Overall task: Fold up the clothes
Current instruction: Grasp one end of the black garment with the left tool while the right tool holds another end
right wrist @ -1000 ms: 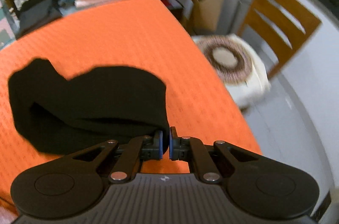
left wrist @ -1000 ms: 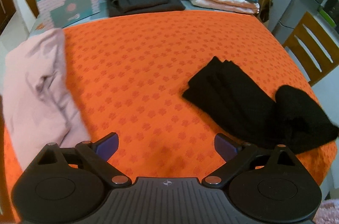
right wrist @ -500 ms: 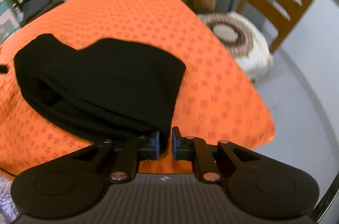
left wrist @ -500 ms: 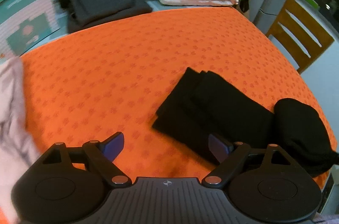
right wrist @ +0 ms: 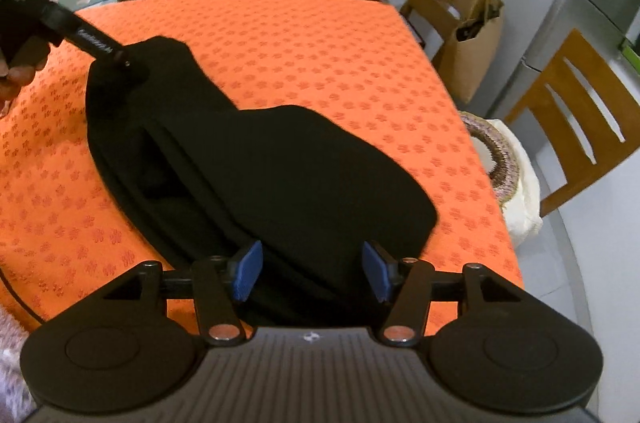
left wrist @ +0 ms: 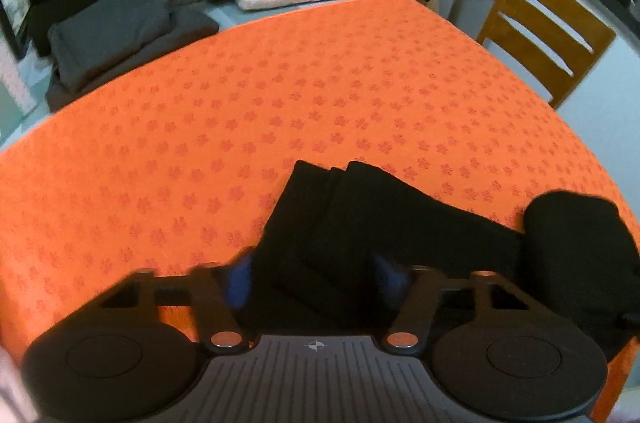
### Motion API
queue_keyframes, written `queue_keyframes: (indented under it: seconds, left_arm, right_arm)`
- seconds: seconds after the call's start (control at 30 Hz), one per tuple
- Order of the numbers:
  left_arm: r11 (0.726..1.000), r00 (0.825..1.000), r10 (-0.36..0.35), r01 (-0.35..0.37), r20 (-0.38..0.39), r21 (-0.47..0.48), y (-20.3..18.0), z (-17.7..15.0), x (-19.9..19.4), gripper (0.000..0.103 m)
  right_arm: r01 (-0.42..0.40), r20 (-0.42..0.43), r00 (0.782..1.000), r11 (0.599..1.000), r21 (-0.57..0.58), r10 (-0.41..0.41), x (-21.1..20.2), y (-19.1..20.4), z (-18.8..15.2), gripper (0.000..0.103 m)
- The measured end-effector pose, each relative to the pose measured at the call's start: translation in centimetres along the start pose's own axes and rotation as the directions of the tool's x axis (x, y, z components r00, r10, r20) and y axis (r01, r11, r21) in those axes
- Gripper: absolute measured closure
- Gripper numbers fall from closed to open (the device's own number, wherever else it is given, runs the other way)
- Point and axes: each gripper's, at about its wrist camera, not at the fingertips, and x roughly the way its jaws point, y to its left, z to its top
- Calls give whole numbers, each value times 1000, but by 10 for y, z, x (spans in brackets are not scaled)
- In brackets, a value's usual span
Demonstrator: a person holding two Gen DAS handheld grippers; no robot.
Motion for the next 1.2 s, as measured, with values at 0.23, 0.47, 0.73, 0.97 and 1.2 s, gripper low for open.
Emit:
queue_keyframes:
  seconds: [0.23,0.47,0.73,0.97,1.2]
  left_arm:
    - [998,999,18,-15,47,-63,2,-17,-23,85]
    - [983,996,72,-63,45,-174,28,-55,-66,86]
    - [926,987,159,-144,17,-348,72,-102,-119,86]
    - [863,975,221,-195,1,-465,95,-142,-159,86]
    - [826,970,241,-222,-31,-518,98,-174,-172,83]
  right_arm:
    - [-30,-6,1000,999,-37,29,10,8,9,67]
    - [-45,26,999,998,-40,46,3,12,28,97]
    - [-118,91,988,988,-99,127,-6,31,62,100]
    - [-184,103,973,960,-211,209,-6,66,84,100]
    - [-331,18,936,899,-286,351,-24,89,90,99]
